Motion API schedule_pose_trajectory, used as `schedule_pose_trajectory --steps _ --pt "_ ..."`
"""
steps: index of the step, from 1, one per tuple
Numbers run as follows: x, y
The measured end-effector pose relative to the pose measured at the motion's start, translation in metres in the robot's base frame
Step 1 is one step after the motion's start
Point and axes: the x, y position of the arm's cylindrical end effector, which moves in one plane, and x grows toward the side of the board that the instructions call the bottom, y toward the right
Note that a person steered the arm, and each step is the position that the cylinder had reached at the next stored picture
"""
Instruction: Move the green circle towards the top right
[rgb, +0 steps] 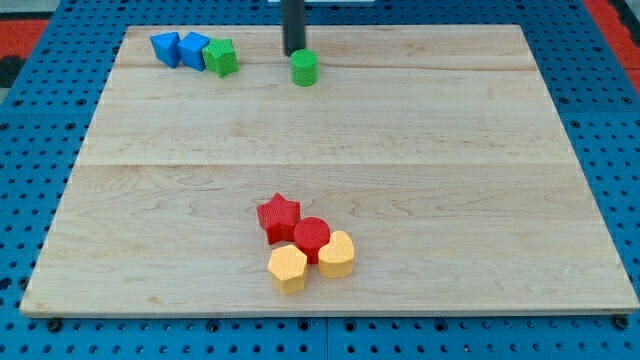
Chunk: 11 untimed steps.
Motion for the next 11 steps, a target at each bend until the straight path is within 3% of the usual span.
schedule_pose_trajectory --steps 1,2,3,5,6,7,8,9,11 --pt "0.019 -0.019" --pt "0.009 0.104" --pt "0.015 0.147" --pt "0.061 0.024" --pt "0.094 0.05" --pt "0.082 0.127" --pt "0.087 0.155" --pt "0.119 0.186" --pt "0.043 0.204"
